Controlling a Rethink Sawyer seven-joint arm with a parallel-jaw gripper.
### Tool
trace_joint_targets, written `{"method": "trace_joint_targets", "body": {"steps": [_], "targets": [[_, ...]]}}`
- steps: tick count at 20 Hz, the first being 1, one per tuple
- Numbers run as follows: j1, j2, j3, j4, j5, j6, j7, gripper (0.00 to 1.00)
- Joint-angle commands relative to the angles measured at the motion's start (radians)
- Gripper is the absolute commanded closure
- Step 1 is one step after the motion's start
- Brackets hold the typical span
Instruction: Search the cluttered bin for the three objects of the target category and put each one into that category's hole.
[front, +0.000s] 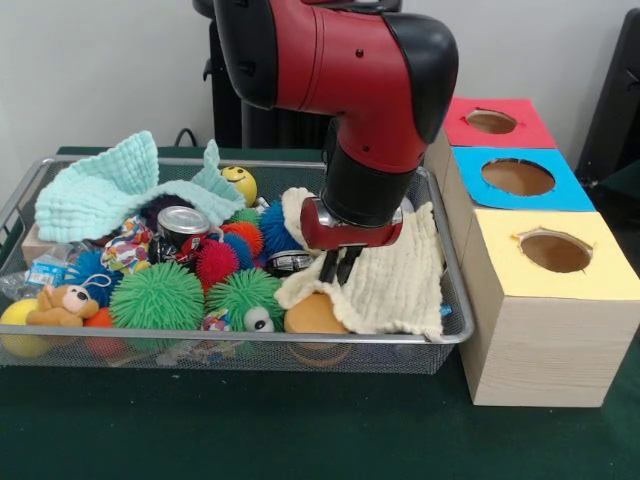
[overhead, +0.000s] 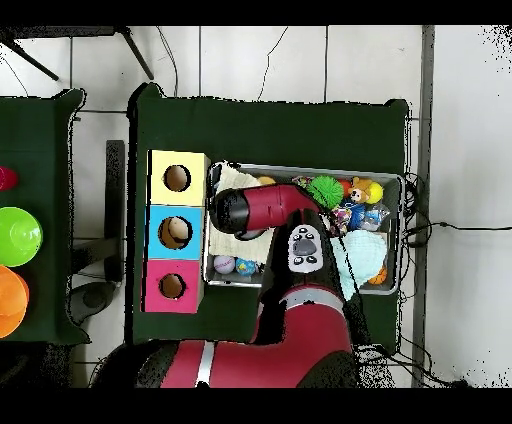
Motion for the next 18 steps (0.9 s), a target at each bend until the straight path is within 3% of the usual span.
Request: {"method": "trace_joint_targets", "body": {"steps": [1,10,12,18], "targets": [[-0.021,0.061,0.043,-0.012,-0.04,0.098,-0.021,1.0],[-0.004,0.045,0.024,-0.009,-0.033,0.095,0.017,1.0],[0.002,0.0,0.018,0.017,-0.024,0.126,0.015,1.0],[-0.035,-0.199,0.057,0.156,-0.01,0.235,-0.113,1.0]]}}
